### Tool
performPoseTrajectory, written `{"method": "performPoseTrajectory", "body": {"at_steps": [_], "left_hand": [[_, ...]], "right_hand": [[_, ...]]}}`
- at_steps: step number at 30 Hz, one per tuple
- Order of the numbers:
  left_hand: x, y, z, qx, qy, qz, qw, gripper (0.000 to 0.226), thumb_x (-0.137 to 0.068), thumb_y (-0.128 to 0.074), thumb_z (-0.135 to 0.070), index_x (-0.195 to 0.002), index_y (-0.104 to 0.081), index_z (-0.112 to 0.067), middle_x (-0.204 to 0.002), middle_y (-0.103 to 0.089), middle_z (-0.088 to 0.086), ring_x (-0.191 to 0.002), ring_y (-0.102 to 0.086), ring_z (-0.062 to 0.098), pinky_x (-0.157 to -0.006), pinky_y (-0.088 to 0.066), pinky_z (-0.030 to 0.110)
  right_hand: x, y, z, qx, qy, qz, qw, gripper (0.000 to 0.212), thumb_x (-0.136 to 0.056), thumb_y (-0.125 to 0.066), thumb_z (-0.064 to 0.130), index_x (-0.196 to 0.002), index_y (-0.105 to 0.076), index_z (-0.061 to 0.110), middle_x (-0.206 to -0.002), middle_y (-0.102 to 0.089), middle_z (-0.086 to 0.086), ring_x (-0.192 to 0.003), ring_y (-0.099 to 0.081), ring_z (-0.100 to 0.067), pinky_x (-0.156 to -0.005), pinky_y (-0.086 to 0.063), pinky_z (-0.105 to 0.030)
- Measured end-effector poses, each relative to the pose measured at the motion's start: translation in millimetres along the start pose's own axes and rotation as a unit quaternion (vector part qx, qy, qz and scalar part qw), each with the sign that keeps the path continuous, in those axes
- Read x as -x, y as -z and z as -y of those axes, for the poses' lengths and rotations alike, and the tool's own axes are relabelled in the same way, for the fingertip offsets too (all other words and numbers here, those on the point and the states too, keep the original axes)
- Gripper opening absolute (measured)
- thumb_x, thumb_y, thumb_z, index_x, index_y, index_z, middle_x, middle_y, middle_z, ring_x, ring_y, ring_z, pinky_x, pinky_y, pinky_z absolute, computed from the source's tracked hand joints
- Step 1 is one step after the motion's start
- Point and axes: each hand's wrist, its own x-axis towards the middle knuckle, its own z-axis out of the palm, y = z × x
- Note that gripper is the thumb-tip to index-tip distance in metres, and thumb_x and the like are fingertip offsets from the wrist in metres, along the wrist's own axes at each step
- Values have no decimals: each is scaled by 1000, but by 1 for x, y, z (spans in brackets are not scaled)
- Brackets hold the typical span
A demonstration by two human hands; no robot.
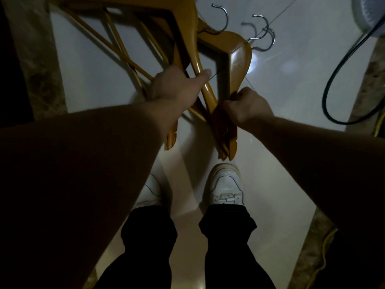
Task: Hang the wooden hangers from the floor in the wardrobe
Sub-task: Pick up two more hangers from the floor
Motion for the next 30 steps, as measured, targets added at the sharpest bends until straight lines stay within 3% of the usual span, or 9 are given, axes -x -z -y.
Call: {"method": "performPoseTrajectory", "body": {"at_steps": [3,5,8,10,14,17,20,25,30], "left_hand": [[-5,-10,-13,51,27,13,998,72,-85,-59,-66,-139,-51,-19,-128,-62,4,-113,-61,25,-67,-44,27],[-10,-13,-17,87,46,19,995,65,-86,-63,-59,-136,-52,-18,-120,-66,4,-107,-66,25,-75,-53,33],[-18,-18,-16,108,47,6,993,29,-89,-65,-44,-100,-59,-18,-87,-64,-1,-88,-68,23,-72,-58,34],[-21,-20,-14,123,53,2,991,22,-90,-64,-38,-94,-58,-17,-80,-60,-2,-80,-66,20,-75,-60,36],[-19,-17,-6,139,73,-18,987,29,-93,-60,-32,-111,-62,-9,-95,-66,4,-81,-64,21,-73,-59,37],[-12,-8,4,134,78,-35,987,24,-94,-56,-29,-104,-67,-11,-98,-70,8,-84,-67,23,-70,-55,34],[0,2,8,183,119,-49,975,10,-94,-56,-26,-89,-57,-17,-98,-70,13,-86,-71,27,-81,-60,45],[18,24,3,175,136,-90,971,11,-99,-50,-28,-101,-43,-20,-92,-62,6,-87,-69,26,-69,-58,35],[41,48,-9,180,119,-110,970,24,-98,-50,-47,-102,-49,-23,-92,-59,1,-92,-68,29,-85,-57,48]], "right_hand": [[-6,-1,-10,7,-14,-23,1000,41,-91,-61,46,-109,-57,9,-88,-63,-5,-72,-64,-15,-51,-41,-23],[-9,-2,-12,21,-27,-11,999,39,-92,-63,44,-109,-52,12,-88,-60,-3,-73,-61,-15,-51,-40,-23],[-16,-6,-13,53,-19,16,998,36,-91,-64,44,-109,-60,12,-88,-64,-4,-74,-64,-16,-52,-41,-24],[-19,-10,-13,50,-24,14,998,33,-92,-65,41,-108,-55,14,-86,-61,-3,-71,-61,-15,-51,-40,-23],[-17,-7,-9,69,-17,-2,997,29,-91,-67,32,-106,-51,13,-88,-60,-4,-72,-60,-17,-58,-48,-27],[-14,2,-5,85,-23,-1,996,25,-89,-67,25,-108,-60,11,-97,-67,-9,-84,-67,-25,-73,-58,-35],[-5,9,-1,85,-32,9,996,19,-90,-65,26,-103,-63,11,-91,-69,-10,-76,-70,-25,-62,-58,-33],[22,23,8,87,-35,6,996,15,-94,-61,35,-91,-57,21,-84,-68,-6,-69,-71,-23,-67,-62,-37],[60,48,20,68,-16,-14,997,27,-93,-60,46,-77,-54,26,-72,-65,-2,-63,-67,-21,-66,-61,-38]]}}
